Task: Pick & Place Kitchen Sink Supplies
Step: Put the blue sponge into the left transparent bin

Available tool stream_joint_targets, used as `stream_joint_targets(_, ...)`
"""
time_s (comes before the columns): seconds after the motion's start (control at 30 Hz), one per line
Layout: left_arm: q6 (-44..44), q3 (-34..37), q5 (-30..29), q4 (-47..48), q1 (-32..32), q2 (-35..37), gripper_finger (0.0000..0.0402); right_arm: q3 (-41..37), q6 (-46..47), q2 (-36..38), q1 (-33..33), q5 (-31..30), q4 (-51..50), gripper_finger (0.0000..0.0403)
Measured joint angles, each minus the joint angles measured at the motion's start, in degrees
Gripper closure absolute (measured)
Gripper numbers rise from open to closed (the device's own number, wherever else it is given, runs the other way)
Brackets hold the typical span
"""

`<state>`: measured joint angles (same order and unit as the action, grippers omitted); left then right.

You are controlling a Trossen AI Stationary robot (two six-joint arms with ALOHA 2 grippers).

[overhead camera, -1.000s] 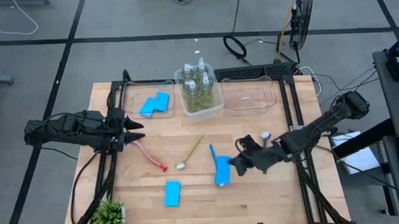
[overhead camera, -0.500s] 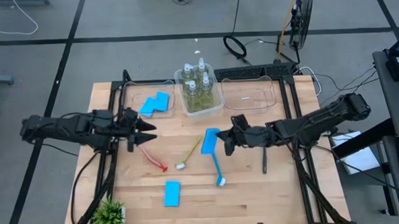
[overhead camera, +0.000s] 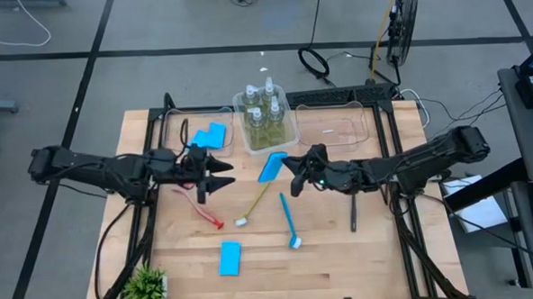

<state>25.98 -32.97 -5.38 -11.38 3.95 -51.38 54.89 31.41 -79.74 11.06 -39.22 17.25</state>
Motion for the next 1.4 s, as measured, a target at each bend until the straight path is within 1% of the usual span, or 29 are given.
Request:
stream_joint_targets(0.17,-0.33,0.00,-1.42,-5.95,0.00,-4.70,0.0156,0.01,-0.72,-4.10,-0.64,0.26,1.58,0.0403)
stream_joint_targets(0.27,-0.37,0.00,-2.54,-7.48,0.00,-7.20,0.0156,0.01,-1.79,-5.06,-0.64,0.28,1.79,0.0403)
stream_joint_targets(0.4,-0.33,0.00,-4.36,-10.14,0.00,-10.80,0.0156,-0.04,-3.88,-5.39,-0.81,0.31,1.63,0.0403)
stream_joint_targets(0.6,0.00,-0.45,-4.80,-14.85,0.00,-16.16,0.0156,-0.04,-5.51,-5.38,-1.59,0.31,1.29,0.0403)
stream_joint_targets(0.83,-0.21,-4.37,-5.15,-15.56,0.00,-22.12,0.0156,-0.04,-5.76,-5.32,-1.71,1.27,0.41,0.0403)
stream_joint_targets(1.07,-0.70,-7.35,-5.96,-15.03,0.00,-26.53,0.0156,-0.04,-5.76,-5.32,-1.71,1.86,0.00,0.0403)
stream_joint_targets(1.2,-0.34,-7.78,-7.60,-14.97,-0.09,-28.00,0.0156,-0.04,-5.70,-5.32,-1.62,2.70,-0.39,0.0403)
stream_joint_targets(1.4,2.17,-7.80,-8.05,-13.77,-0.15,-28.19,0.0161,-0.04,-5.57,-5.32,-1.60,3.52,-0.41,0.0403)
